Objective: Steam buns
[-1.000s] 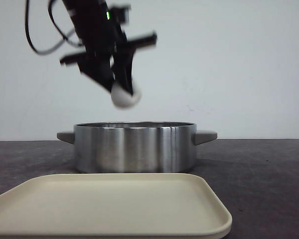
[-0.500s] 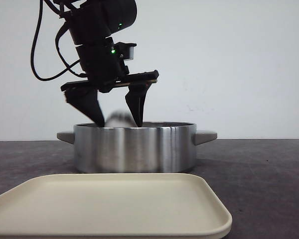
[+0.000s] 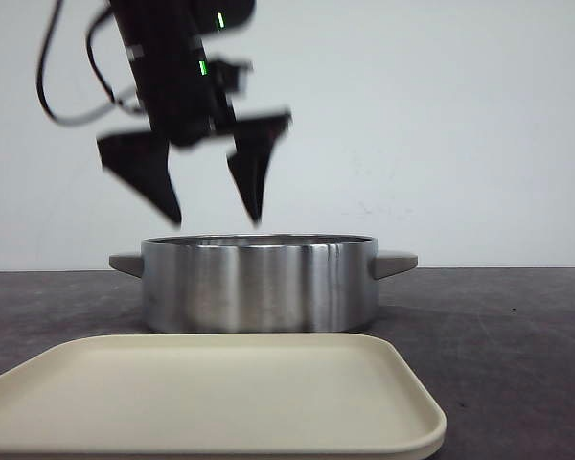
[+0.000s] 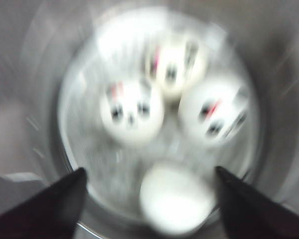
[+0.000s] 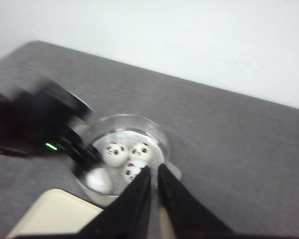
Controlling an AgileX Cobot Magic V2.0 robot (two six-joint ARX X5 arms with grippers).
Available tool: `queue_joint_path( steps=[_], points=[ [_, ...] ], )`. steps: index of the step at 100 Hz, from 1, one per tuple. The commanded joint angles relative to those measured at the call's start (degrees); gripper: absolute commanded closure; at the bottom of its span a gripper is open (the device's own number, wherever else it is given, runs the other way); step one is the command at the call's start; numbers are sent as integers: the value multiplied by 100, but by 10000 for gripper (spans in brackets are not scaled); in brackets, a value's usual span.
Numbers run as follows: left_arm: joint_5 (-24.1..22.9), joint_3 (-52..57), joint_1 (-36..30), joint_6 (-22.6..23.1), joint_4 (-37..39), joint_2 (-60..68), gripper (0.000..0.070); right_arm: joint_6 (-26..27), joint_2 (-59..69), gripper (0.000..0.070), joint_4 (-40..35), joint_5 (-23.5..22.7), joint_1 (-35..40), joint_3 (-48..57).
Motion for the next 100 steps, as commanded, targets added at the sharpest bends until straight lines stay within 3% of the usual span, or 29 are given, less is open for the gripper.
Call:
queue_joint_path(
  steps=[1, 18, 33, 57, 75, 100],
  points=[
    [-31, 190, -50, -44, 72, -531, 426, 50, 26, 683, 168, 146, 68, -127],
    [-28, 188, -52, -44, -153, -1976, 700, 50, -345, 683, 1211, 214, 68, -1318],
    [-28, 184, -223, 66, -573, -3235, 700, 42, -905, 683, 2789, 68, 68, -2868],
    [-79, 98, -376, 151, -946, -4642, 700, -413, -1528, 683, 5447, -656, 68, -4824],
    [-481, 98, -376, 164, -1156, -4900, 700, -396, -1486, 683, 5821, -634, 68, -4918],
    [-494, 98, -376, 164, -1327, -4887, 700, -398, -1486, 683, 6081, -623, 66, -4916]
  ],
)
